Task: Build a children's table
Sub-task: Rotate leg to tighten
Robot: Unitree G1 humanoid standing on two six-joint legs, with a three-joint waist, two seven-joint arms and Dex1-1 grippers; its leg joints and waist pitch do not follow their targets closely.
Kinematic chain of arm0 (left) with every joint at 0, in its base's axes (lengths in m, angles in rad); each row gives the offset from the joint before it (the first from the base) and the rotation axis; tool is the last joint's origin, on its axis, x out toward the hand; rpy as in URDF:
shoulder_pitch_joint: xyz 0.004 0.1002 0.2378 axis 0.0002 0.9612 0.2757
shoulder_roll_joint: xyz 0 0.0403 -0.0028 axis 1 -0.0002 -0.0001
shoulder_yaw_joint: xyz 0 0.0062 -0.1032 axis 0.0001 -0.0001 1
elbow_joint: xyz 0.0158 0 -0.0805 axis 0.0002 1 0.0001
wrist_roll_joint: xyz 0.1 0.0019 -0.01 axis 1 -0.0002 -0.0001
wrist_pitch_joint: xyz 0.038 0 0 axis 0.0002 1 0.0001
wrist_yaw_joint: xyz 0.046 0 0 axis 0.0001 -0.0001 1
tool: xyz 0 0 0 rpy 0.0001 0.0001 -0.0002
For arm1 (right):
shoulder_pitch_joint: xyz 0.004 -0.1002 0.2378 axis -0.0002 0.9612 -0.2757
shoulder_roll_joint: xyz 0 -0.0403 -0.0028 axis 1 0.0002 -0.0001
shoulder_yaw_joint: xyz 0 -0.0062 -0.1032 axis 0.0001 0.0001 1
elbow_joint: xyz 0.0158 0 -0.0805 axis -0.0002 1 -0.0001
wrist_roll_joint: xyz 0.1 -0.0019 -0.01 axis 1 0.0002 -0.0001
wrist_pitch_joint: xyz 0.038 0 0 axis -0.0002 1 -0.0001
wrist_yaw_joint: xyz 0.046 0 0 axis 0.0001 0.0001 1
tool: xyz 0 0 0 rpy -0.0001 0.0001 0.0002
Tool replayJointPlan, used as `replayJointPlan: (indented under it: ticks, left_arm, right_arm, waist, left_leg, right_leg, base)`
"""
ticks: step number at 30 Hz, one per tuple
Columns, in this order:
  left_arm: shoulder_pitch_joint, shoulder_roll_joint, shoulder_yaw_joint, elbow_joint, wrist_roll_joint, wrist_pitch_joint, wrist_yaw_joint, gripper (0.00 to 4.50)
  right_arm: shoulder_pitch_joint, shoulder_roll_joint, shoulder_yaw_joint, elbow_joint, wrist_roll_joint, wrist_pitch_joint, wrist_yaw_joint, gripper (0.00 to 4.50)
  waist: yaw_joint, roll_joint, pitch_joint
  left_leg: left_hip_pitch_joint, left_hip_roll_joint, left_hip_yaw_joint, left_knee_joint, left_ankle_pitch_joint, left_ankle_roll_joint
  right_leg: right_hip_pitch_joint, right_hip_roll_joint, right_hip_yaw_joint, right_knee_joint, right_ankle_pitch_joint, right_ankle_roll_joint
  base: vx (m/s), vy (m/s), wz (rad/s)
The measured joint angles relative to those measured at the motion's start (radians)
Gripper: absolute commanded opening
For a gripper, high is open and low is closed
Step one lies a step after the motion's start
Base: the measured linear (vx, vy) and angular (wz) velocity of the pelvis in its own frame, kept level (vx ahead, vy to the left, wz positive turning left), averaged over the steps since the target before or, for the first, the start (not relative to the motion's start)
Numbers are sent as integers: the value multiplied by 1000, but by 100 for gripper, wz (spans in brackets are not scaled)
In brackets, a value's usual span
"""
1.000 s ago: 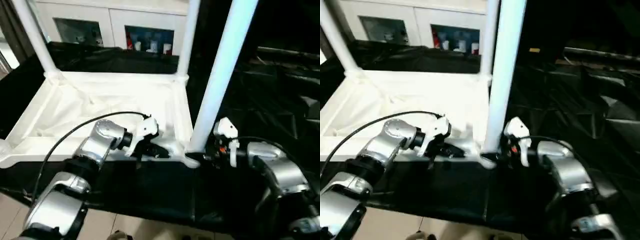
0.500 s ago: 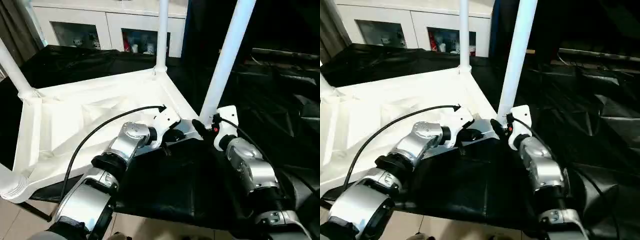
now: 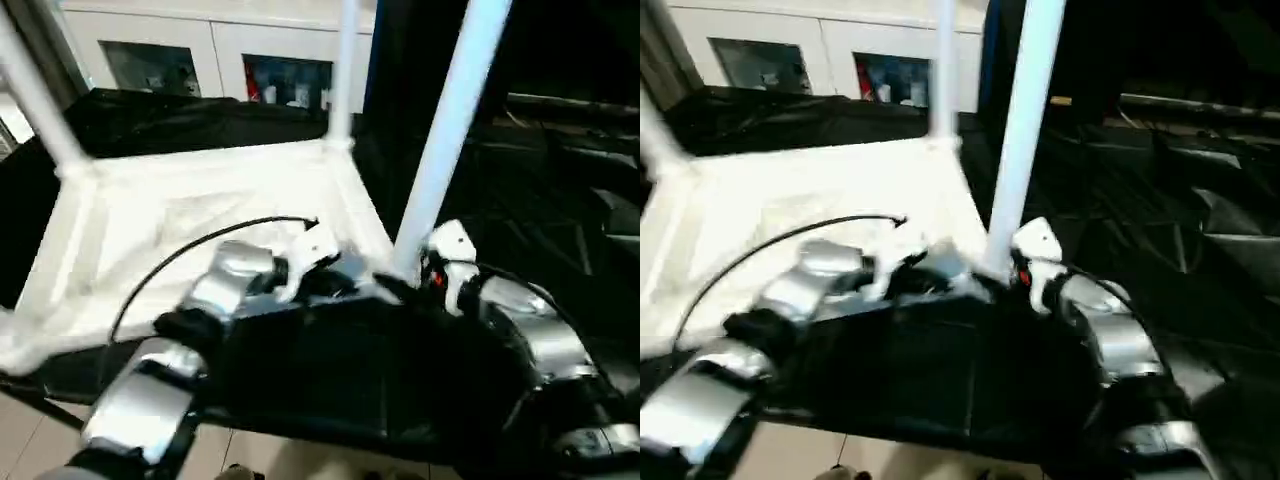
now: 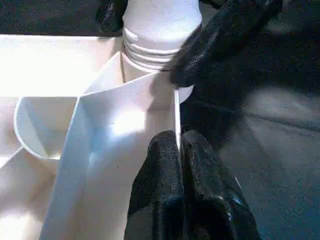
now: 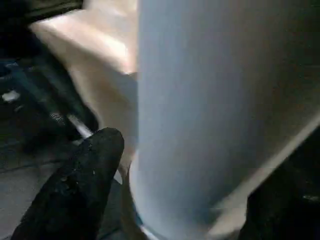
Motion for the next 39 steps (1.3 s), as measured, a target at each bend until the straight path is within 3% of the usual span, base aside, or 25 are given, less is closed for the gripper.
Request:
replayJointPlan:
  ticks: [7,13,14,26,33,39]
  left_arm:
    - [25,74,-22,-46,-43,17,-187,0]
    - [26,85,-22,-45,-44,17,-218,0]
    - [26,87,-22,-45,-46,17,-220,0]
    - [26,86,-22,-44,-52,21,-214,0]
    - [-15,12,1,31,-9,0,49,0]
    - [-70,-132,25,115,28,48,338,0]
  right_arm:
    - [19,-103,54,-67,47,3,230,366]
    - [19,-113,64,-68,50,2,275,366]
    - [19,-113,64,-68,52,3,277,341]
    - [31,-97,53,-70,71,14,279,269]
    - [-6,24,-29,43,39,10,-32,266]
    - [-47,195,-133,98,-13,47,-456,266]
  waist:
    - [20,-2,2]
    - [22,-3,2]
    - [22,-3,2]
    - [22,-3,2]
    - [10,-4,3]
    - [-6,-6,2]
  left_leg:
    - [-1,1,1,0,0,0]
    - [-1,1,1,1,0,0]
    - [-1,1,1,1,0,0]
    - [-1,1,1,1,0,0]
    - [1,0,1,7,0,0]
    - [1,-1,1,8,0,0]
  right_leg:
    - [-1,0,0,-1,0,0]
    - [0,0,1,-1,0,-1]
    - [0,0,1,-1,0,-1]
    - [-1,0,0,-1,0,-1]
    - [1,0,1,1,-1,1]
    - [3,-1,3,-2,-2,3]
  base:
    - [0,0,0]
    - [0,0,0]
    - [0,0,0]
    - [0,0,0]
    - [0,0,0]
    - [0,0,0]
